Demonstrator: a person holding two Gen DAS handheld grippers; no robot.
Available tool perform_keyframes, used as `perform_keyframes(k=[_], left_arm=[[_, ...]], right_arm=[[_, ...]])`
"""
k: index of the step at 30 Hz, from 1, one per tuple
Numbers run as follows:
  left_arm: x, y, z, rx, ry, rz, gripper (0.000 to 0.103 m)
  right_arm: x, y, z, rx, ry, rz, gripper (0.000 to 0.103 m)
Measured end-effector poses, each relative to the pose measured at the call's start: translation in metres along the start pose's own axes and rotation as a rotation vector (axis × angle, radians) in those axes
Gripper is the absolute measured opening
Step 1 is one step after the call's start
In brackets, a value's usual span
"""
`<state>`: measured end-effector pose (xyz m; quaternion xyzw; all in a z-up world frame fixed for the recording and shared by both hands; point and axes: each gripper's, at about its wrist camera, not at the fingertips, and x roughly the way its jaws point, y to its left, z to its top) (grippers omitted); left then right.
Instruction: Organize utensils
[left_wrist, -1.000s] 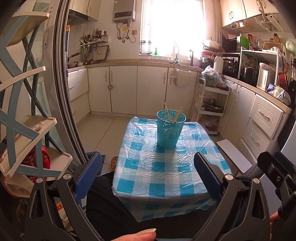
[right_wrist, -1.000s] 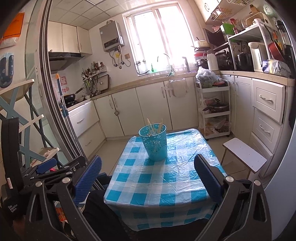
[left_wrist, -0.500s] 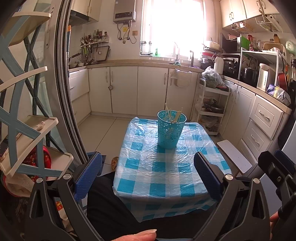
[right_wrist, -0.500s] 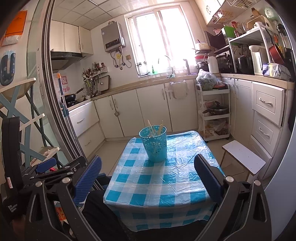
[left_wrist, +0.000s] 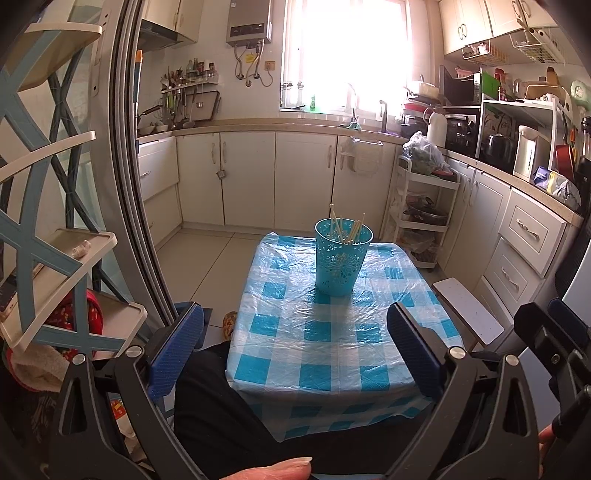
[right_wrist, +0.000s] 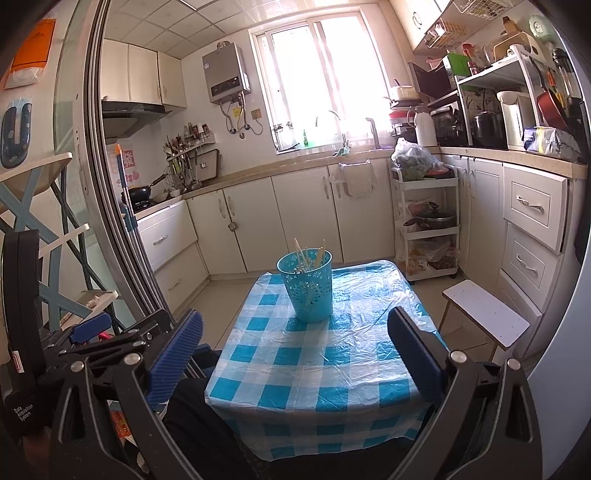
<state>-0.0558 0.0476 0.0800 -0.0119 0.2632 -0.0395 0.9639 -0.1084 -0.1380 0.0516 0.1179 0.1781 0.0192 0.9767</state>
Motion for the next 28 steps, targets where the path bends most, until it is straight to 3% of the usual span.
perform_keyframes(k=[11, 15, 20, 24, 28], left_arm=[[0.000, 0.003, -0.002, -0.005, 0.008, 0.000, 0.096], [-0.003, 0.002, -0.005, -0.009, -0.041, -0.017, 0.096], [0.015, -0.008, -0.004, 0.019, 0.008, -0.037, 0.096], [0.051, -0.005, -0.002, 0.015, 0.083, -0.036, 0.096], [0.094, 0.006, -0.001, -0.036, 0.154, -0.028, 0.096]], right_arm=[[-0.001, -0.004, 0.000, -0.004, 0.007, 0.002, 0.096], [0.002, -0.007, 0.000, -0.006, 0.010, 0.004, 0.096], [0.013, -0.018, 0.003, -0.015, 0.004, -0.007, 0.096], [0.044, -0.032, 0.004, -0.030, 0.033, -0.051, 0.096], [0.112, -0.048, 0.002, -0.070, 0.123, -0.087, 0.096]])
